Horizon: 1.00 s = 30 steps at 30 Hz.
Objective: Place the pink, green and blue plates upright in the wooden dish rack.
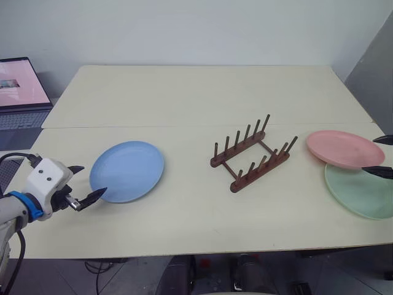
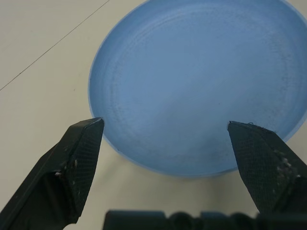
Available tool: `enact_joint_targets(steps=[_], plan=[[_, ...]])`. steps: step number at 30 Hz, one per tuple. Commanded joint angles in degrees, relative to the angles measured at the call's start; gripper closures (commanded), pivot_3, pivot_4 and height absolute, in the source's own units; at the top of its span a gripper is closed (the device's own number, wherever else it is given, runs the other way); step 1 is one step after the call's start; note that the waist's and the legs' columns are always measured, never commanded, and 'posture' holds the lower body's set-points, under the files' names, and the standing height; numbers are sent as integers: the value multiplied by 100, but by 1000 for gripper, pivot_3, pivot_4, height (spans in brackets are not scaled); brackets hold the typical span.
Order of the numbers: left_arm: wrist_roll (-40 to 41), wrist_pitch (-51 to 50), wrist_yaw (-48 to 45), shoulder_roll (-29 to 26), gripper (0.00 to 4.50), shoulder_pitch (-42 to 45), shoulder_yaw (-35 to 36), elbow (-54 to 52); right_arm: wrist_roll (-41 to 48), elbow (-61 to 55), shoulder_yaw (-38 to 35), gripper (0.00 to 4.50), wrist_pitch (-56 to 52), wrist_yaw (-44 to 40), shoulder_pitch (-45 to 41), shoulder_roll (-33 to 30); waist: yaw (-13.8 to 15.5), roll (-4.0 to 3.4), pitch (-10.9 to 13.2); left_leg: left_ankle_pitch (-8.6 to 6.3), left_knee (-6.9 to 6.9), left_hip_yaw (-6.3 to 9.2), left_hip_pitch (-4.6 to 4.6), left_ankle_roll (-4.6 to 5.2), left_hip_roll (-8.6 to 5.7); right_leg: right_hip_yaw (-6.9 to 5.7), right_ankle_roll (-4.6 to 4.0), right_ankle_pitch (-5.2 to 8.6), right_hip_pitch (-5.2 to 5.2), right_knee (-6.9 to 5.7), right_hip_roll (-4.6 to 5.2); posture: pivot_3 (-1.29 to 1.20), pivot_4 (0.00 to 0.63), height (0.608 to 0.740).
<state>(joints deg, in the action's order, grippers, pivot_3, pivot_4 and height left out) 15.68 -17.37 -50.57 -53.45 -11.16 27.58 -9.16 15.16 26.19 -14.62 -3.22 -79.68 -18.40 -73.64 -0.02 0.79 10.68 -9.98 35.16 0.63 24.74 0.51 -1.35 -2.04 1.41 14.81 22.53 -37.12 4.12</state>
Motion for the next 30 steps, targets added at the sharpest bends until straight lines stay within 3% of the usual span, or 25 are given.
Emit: enact_joint_targets(steps=[1, 22, 30], plan=[[146, -14, -10, 20, 37, -19, 327, -175, 15, -28, -91, 7, 41, 8, -101, -40, 0, 0, 0, 0, 0, 0, 0, 0, 0, 0, 0, 0, 0, 0, 0, 0, 150, 740], [242, 105, -224, 18, 37, -1, 346, -109, -64, -8, 89, 7, -18, 56, -351, 56, -1, -1, -1, 0, 1, -1, -1, 0, 0, 0, 0, 0, -1, 0, 0, 0, 150, 740], [617, -320, -382, 190, 37, 298, -467, -1085, 283, -683, -276, 7, -423, 2, 94, 23, 14, -2, -1, 0, 4, 0, -1, 0, 0, 0, 0, -1, -8, -1, 0, 0, 150, 740]])
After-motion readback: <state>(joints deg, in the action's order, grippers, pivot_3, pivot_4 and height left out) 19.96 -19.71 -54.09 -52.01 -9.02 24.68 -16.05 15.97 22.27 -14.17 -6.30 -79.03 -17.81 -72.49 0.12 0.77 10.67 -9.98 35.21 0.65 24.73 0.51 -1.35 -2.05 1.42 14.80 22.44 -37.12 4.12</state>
